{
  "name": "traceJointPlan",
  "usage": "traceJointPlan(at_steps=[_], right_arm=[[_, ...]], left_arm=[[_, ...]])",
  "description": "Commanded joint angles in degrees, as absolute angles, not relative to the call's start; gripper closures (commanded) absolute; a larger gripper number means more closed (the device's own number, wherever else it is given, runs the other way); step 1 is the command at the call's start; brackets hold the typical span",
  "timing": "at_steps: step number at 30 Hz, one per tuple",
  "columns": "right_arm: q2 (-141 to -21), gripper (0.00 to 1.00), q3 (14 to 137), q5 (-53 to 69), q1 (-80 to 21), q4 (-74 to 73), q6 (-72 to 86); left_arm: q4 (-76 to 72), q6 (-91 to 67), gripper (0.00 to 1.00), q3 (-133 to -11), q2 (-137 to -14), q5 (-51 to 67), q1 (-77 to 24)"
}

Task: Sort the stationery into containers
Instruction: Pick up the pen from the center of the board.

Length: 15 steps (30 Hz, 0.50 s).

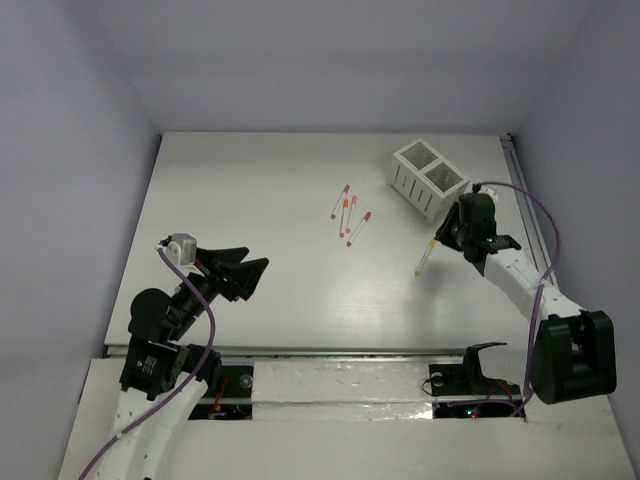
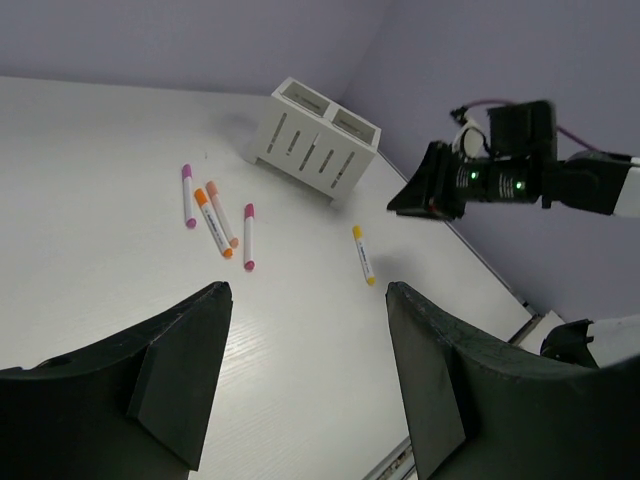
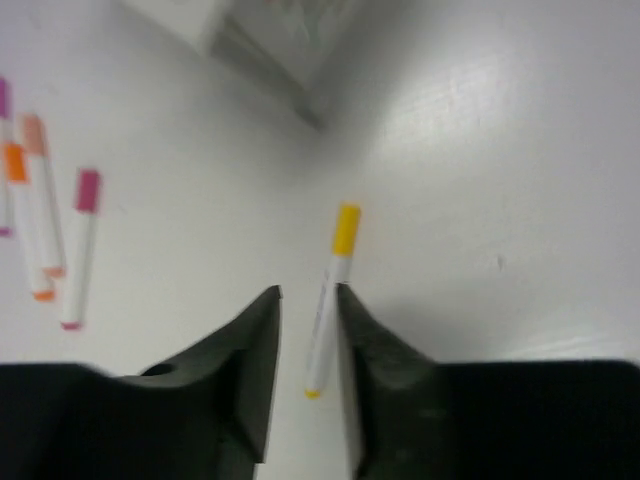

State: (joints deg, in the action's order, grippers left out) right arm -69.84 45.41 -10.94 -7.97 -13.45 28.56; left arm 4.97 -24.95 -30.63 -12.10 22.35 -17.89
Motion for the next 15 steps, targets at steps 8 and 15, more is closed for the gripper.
traceJointPlan(at_steps=[8,15], right_arm=[[-75.7,0.38,40.9,-3.9,-9.0,-12.5,30.7],[-81.8,0.52,43.9,-6.1,-9.0,-12.3,31.7]], left_arm=[[1.6,-25.1,0.40,-31.3,-10.6,23.6,-17.7],[1.4,-25.1,0.40,-31.2,-10.5,24.1,-17.7]])
